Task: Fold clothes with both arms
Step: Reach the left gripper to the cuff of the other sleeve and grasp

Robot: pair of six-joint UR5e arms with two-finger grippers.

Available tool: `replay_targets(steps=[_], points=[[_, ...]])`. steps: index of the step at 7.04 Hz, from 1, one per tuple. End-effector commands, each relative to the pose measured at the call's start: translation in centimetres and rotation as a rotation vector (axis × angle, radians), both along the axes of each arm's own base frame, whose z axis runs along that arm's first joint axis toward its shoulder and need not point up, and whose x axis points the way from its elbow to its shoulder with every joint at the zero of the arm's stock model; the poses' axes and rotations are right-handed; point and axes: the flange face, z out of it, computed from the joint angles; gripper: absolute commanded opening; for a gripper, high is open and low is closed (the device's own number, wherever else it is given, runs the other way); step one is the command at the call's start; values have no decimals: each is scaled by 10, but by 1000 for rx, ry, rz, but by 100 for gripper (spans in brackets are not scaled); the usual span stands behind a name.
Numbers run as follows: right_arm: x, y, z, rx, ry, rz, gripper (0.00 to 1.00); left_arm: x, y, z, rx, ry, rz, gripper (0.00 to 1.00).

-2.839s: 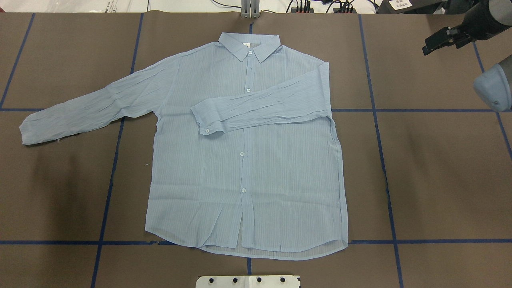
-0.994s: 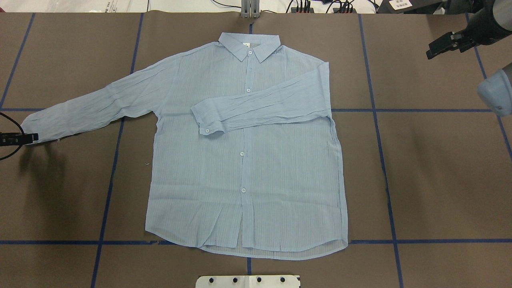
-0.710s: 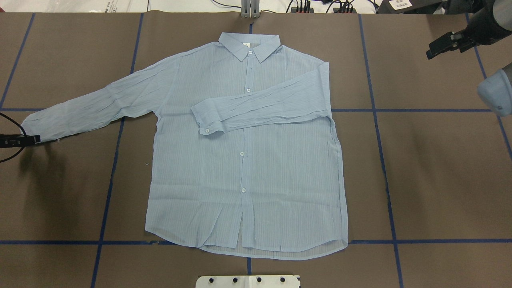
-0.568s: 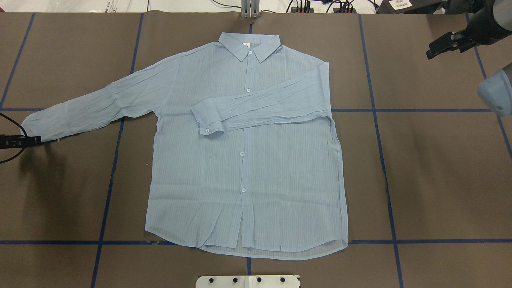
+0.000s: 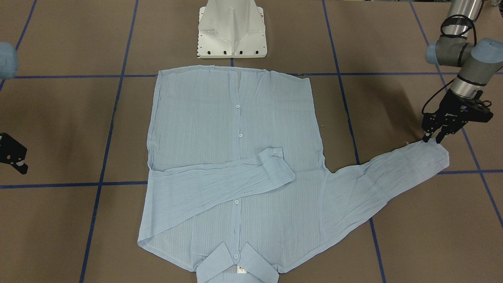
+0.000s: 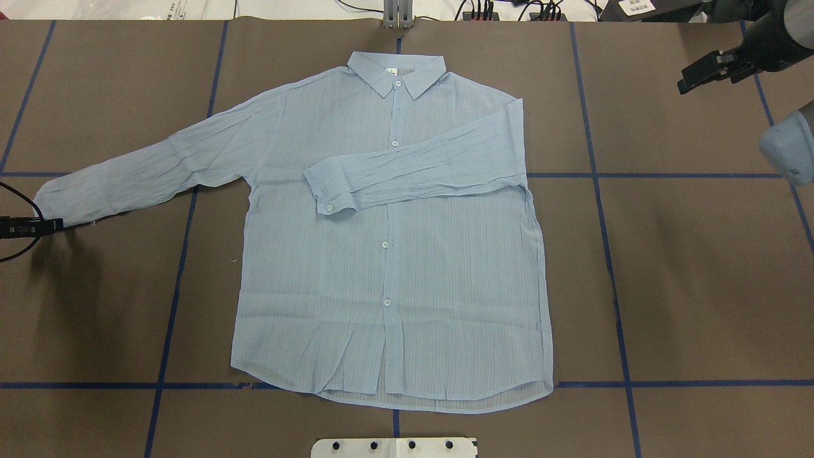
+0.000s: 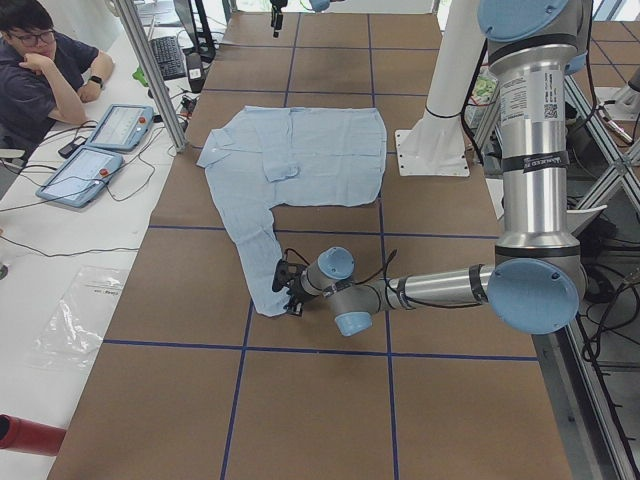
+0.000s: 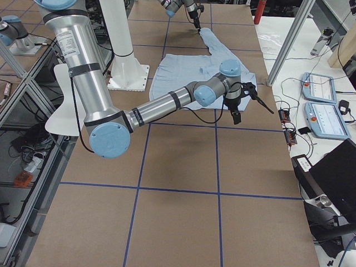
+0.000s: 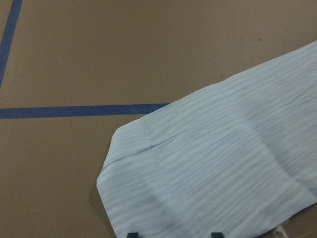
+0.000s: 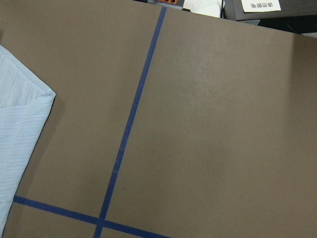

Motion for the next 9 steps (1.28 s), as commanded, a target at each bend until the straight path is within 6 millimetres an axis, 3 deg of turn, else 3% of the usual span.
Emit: replay_targets(steps=[1,3,4,7,9], points=[[0,0,-1,0,-1,1,100,-7,2,2,38,-3,-34,0],[0,0,-1,0,-1,1,100,-6,0,-17,114,56,-35,0],[0,0,-2,3,-2,1,100,1,-10,-47,174,108,-37,0],[0,0,-1,0,1,2,100,37,-51,-176,348,277,-29,0],[0,-1,0,-1,1,2,100,76,-84,-268,273,526,-13,0]])
